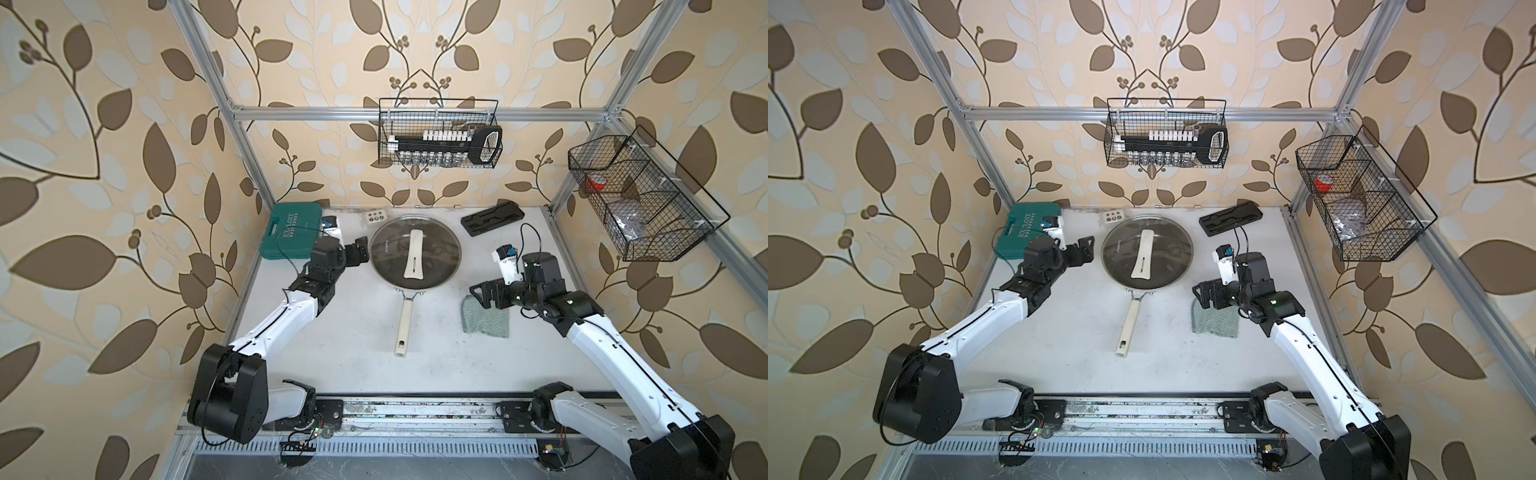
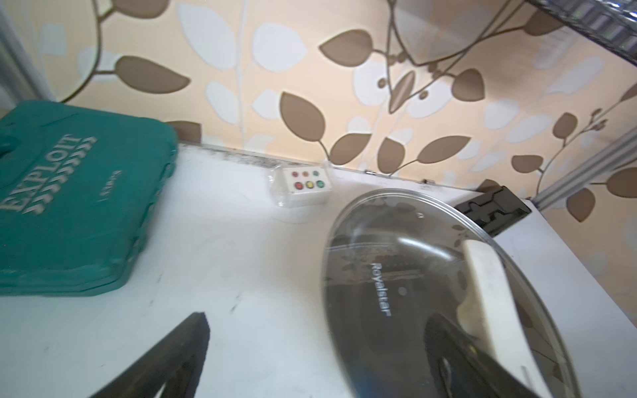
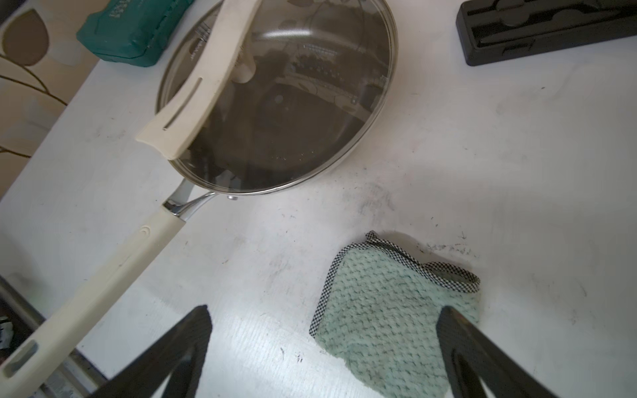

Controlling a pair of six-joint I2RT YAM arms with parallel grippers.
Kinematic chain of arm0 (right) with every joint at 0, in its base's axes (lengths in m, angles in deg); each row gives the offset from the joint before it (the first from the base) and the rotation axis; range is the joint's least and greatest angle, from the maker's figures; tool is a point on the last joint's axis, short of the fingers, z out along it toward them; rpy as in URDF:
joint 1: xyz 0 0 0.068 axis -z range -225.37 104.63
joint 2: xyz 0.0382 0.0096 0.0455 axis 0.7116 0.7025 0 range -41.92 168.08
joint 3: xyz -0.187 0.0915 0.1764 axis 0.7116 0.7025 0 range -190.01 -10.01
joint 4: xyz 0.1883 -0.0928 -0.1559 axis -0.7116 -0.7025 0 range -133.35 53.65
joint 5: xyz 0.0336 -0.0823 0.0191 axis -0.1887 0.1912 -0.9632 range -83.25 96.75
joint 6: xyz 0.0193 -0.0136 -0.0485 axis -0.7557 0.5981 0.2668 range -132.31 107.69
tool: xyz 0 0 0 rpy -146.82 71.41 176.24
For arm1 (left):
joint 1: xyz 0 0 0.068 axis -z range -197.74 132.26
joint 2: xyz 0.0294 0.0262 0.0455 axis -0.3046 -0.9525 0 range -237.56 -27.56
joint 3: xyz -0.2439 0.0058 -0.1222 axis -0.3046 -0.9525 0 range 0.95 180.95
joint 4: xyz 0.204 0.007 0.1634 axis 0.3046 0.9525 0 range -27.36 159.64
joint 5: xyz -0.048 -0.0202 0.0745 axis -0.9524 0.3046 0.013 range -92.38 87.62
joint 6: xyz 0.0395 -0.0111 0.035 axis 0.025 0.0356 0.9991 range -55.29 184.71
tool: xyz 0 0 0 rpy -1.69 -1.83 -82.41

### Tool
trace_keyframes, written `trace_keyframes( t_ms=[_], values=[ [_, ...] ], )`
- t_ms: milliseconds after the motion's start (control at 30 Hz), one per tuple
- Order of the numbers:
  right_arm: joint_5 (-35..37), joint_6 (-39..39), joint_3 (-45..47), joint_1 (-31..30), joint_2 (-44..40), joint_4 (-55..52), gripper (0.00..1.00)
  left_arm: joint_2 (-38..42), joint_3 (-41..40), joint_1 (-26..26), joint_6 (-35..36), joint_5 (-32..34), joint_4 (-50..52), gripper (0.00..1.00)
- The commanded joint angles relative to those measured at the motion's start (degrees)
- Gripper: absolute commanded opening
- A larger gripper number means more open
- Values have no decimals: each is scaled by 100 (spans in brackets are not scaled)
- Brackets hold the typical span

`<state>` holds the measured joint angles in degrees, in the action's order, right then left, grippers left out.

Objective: Wipe the pot lid with a cloth
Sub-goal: Place the pot lid on the cooking pot, then reset both arms

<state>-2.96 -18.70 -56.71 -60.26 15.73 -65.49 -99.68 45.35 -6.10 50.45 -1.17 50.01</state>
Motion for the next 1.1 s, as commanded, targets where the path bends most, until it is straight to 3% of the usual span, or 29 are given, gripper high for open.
trace_keyframes(
  t_ms=[0, 67, 233, 533, 733, 1000, 1067],
  values=[
    [818, -106, 661, -13, -368, 1287, 99, 293, -430, -506, 414, -1059, 40, 99],
    [1372, 11, 1157, 33, -569, 2008, 99, 222, -542, -802, 547, -1087, 33, 99],
    [1871, 694, 1961, 242, -286, 3700, 99, -214, -692, -1114, 374, -849, -362, 99],
    [1822, 666, 2410, 887, 1326, 5972, 99, -646, -1198, -1535, 415, -242, -1325, 99],
    [1688, 712, 2591, 1107, 1846, 6797, 99, -839, -1068, -1620, 779, -277, -1483, 99],
    [1408, 637, 2711, 1369, 2922, 8087, 99, -815, -872, -1621, 1047, -597, -839, 99],
    [1290, 665, 2501, 1373, 2817, 7454, 99, -757, -909, -1620, 1057, -628, -799, 99]
  ],
)
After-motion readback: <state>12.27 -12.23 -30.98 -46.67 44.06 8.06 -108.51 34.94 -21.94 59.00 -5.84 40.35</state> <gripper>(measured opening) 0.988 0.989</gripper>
